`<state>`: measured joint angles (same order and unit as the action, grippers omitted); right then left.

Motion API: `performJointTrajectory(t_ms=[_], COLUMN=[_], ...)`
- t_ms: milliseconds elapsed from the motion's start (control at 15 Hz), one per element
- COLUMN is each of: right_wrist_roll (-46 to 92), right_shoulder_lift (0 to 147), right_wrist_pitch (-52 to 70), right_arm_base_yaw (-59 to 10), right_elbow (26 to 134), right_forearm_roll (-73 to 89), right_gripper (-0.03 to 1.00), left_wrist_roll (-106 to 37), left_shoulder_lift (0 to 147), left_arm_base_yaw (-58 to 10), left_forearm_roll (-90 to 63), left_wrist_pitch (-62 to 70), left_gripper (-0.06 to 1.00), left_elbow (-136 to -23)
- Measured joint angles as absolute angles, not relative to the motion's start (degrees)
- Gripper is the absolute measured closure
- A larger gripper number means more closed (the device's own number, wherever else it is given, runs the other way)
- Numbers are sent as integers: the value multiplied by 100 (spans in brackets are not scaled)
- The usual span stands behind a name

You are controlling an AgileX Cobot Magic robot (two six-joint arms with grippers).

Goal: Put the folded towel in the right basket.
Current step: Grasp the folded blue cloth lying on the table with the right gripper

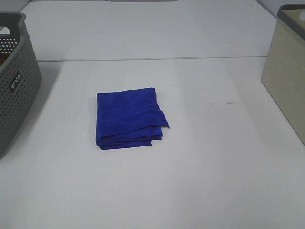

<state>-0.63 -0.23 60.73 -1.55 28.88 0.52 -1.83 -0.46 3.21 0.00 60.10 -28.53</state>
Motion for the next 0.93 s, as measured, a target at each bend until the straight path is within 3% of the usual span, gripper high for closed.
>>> performJointTrajectory(t_ms=[933], right_wrist_roll=[-63], right_shoulder_lift=[-23], right_wrist_pitch=[6073], right_arm_base_yaw=[-155], right_elbow=[2888], right_forearm_roll=[52], right_gripper=[1], left_wrist_roll=[-183], left_shoulder_lift=[-46], left_arm_base_yaw=[321], left_forearm_roll=[0], left_wrist_pitch=[6010], left_gripper=[-3], left_elbow=[-2853])
